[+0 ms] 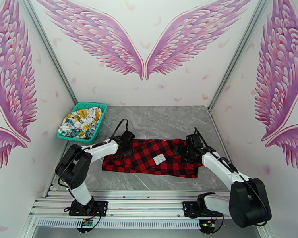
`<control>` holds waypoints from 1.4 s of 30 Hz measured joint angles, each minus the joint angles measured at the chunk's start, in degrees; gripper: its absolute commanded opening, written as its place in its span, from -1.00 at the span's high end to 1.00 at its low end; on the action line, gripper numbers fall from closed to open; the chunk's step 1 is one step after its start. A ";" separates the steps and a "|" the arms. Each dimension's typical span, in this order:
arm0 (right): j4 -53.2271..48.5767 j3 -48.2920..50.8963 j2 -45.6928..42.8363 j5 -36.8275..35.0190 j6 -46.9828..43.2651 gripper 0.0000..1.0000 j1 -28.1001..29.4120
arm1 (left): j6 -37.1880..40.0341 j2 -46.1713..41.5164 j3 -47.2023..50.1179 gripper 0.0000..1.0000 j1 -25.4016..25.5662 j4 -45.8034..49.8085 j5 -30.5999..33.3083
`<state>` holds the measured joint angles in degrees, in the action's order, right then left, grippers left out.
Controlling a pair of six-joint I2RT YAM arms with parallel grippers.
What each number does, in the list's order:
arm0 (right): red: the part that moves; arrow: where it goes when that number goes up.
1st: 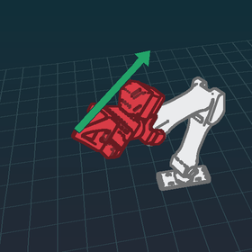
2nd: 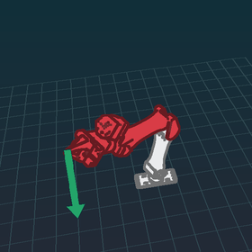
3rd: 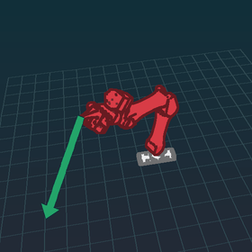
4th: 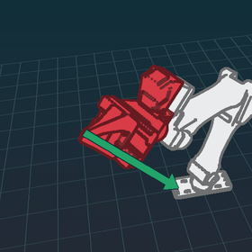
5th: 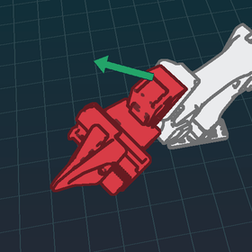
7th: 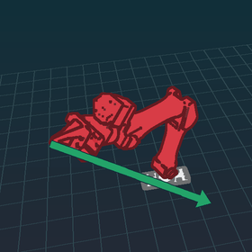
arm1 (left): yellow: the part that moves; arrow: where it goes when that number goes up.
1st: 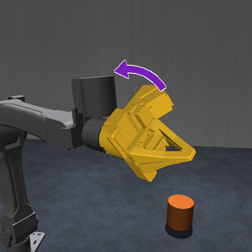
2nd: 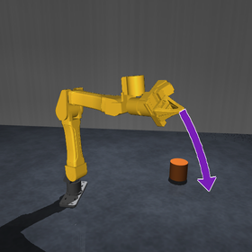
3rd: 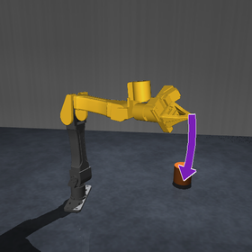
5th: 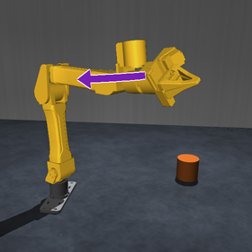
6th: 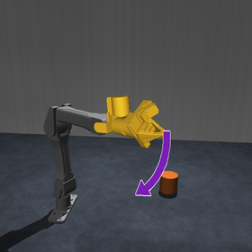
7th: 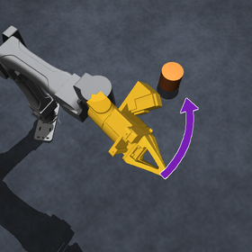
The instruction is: Fold and stack the mixed laundry pile
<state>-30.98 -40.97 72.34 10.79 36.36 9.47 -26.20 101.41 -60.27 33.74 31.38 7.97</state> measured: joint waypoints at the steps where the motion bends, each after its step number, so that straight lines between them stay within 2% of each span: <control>1: 0.00 0.00 0.00 0.00 0.00 -0.40 0.00 | -0.09 0.33 0.00 0.50 0.00 -0.11 -0.24; 4: 0.00 0.00 0.00 0.00 0.00 -0.40 -0.02 | 0.09 0.39 -0.22 0.78 0.02 -0.28 -0.70; 7: 0.00 0.00 0.00 0.00 0.00 -0.40 -0.11 | 0.31 0.37 -0.68 0.94 0.07 -0.35 -0.79; 12: -0.04 -0.55 0.00 0.00 0.00 -0.40 -0.11 | 0.52 -1.05 -2.51 0.96 0.17 0.83 -0.66; 19: -0.02 -0.72 0.00 0.00 0.00 -0.40 -0.11 | 0.46 -7.32 -6.12 0.93 0.55 2.69 -0.39; 23: -0.02 -0.72 0.00 0.00 0.00 -0.40 -0.11 | 0.35 -8.09 -6.12 0.67 0.66 3.15 0.72; 29: -0.02 -0.72 0.00 0.02 0.00 -0.41 -0.20 | 0.22 -8.00 -5.11 0.65 0.52 4.28 2.64; 31: -0.02 -0.72 0.00 0.07 0.00 -0.41 -0.22 | 0.07 -7.69 -4.37 0.45 0.46 4.35 2.84; 34: -0.02 -0.72 0.00 0.20 0.00 -0.41 -0.22 | -0.13 -6.80 -4.15 -0.06 0.37 4.28 3.21; 35: -0.02 -0.72 0.00 0.22 0.00 -0.41 -0.22 | -0.11 -6.64 -4.15 -0.12 0.37 4.28 3.28; 42: -0.02 -0.72 0.00 0.22 -0.02 -0.41 -0.22 | 0.87 -4.90 -4.22 -0.20 -0.50 4.83 3.98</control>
<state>-31.00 -41.69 72.34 11.00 36.34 9.26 -25.32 96.51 -64.49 33.23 36.21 11.94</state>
